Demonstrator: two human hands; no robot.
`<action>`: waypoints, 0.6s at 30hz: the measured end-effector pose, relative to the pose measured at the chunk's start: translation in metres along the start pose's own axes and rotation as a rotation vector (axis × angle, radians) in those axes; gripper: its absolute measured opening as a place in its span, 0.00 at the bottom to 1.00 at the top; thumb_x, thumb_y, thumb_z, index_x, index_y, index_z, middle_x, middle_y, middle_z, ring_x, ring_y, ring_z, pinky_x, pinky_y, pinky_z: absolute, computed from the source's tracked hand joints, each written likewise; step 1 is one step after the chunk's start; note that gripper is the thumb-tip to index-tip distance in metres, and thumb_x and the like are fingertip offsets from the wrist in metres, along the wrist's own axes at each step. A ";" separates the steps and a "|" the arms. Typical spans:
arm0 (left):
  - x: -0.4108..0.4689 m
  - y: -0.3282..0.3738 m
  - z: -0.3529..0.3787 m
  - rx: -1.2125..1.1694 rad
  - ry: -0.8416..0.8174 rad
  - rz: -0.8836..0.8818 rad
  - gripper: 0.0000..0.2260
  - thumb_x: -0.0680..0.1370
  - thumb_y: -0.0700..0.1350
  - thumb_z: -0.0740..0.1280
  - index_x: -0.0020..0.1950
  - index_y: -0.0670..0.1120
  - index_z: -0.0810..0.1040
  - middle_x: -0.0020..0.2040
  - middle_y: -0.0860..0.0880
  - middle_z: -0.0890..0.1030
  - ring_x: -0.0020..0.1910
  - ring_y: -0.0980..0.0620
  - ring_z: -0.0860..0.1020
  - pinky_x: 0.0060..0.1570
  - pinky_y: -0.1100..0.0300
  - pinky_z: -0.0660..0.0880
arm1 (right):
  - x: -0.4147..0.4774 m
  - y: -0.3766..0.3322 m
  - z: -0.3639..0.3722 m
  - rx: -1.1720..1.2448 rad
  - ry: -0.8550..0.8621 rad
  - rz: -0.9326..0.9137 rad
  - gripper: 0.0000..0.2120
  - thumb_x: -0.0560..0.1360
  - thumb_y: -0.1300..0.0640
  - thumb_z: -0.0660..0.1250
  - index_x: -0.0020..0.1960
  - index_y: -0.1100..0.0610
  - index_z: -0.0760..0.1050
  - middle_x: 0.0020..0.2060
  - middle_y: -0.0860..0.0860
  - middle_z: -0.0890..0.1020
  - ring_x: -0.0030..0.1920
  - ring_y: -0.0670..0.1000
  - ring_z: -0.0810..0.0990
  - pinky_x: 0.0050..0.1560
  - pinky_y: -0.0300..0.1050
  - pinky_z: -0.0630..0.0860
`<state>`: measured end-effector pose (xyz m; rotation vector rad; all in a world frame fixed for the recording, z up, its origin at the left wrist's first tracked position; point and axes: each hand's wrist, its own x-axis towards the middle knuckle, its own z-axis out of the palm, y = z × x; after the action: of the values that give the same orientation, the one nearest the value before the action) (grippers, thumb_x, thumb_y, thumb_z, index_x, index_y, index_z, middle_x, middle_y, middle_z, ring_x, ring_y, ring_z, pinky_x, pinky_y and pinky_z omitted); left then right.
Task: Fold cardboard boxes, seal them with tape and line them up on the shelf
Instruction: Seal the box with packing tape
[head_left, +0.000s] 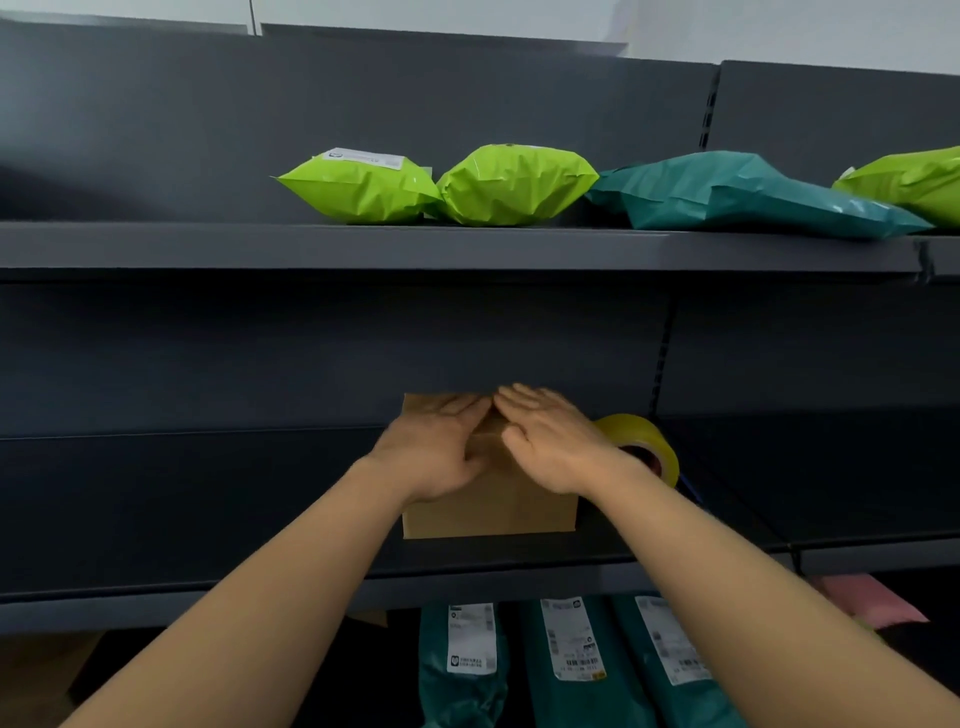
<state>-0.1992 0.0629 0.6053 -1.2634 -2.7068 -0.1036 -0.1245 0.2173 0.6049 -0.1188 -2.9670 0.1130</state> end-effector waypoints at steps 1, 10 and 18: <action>0.001 0.004 0.001 -0.010 0.002 0.022 0.30 0.82 0.58 0.56 0.81 0.49 0.50 0.80 0.50 0.53 0.78 0.51 0.56 0.75 0.57 0.55 | 0.002 -0.005 0.002 -0.001 -0.008 -0.017 0.27 0.83 0.48 0.44 0.79 0.56 0.49 0.79 0.51 0.51 0.78 0.48 0.49 0.77 0.43 0.47; -0.016 -0.028 0.010 -0.052 0.039 -0.134 0.31 0.81 0.63 0.48 0.80 0.49 0.53 0.80 0.52 0.54 0.78 0.53 0.53 0.75 0.57 0.51 | -0.014 0.032 0.012 0.089 0.055 0.059 0.26 0.83 0.48 0.46 0.79 0.56 0.51 0.78 0.49 0.52 0.78 0.46 0.50 0.75 0.40 0.47; -0.002 -0.004 0.007 0.143 0.094 -0.082 0.30 0.80 0.65 0.50 0.76 0.49 0.63 0.77 0.48 0.64 0.75 0.48 0.62 0.76 0.48 0.50 | -0.011 0.031 0.011 0.101 0.111 0.025 0.26 0.83 0.46 0.47 0.78 0.56 0.56 0.78 0.50 0.55 0.78 0.47 0.50 0.76 0.42 0.45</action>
<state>-0.2018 0.0599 0.5982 -1.0806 -2.6337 0.0202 -0.1130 0.2466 0.5894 -0.1437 -2.8431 0.2509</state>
